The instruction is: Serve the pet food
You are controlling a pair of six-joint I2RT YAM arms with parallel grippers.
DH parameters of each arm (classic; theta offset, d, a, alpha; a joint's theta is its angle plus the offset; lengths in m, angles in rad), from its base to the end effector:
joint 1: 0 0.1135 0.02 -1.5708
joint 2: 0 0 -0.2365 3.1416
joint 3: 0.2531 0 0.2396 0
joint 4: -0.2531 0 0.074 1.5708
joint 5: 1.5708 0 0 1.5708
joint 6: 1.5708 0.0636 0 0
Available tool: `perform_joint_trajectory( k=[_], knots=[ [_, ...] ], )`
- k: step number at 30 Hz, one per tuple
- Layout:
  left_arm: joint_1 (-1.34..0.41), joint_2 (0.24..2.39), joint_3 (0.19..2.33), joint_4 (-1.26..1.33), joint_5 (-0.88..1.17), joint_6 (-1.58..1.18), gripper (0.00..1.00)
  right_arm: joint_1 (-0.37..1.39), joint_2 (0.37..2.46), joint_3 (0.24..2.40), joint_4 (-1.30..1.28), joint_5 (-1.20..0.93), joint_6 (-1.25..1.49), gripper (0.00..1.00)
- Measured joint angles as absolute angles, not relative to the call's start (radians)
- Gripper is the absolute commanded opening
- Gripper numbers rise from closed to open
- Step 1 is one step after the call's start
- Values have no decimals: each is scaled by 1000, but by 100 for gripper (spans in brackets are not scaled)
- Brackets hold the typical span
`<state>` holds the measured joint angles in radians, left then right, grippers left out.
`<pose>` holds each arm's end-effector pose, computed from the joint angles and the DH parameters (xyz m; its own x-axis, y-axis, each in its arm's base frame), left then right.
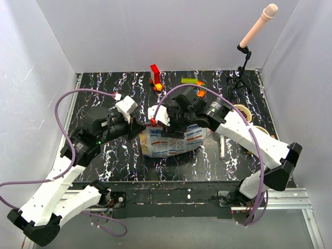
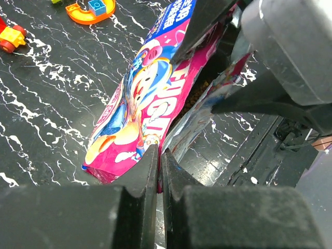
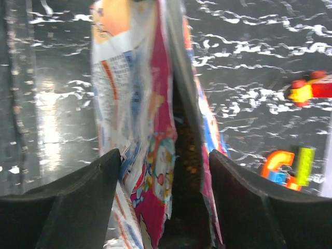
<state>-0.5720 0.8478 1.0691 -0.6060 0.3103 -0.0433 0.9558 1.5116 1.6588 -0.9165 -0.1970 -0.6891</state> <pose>0.1588 -0.1253 0.3498 -0.3479 0.1749 -0.9211 0.7391 0.6556 -0.1546 0.1771 0.2723 0.3481 0.2511 -0.7253 -0.6410 -0.9360 -0.0132 -0.3517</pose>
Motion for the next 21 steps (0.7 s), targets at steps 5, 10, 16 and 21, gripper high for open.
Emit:
perform_joint_trajectory(
  k=[5,10,16,21],
  knots=[
    [-572,833,1055,-595,313,-49,0,964,1496,1638,-855,-75,-746,31],
    [-572,832,1055,-598,342,-9,0,963,1501,1657,-905,-102,-767,1],
    [-571,827,1052,-590,386,3,43,940,1529,1721,-1002,-172,-763,1],
    [-571,832,1033,-498,427,-25,54,913,1559,1768,-1045,-221,-748,1]
  ],
)
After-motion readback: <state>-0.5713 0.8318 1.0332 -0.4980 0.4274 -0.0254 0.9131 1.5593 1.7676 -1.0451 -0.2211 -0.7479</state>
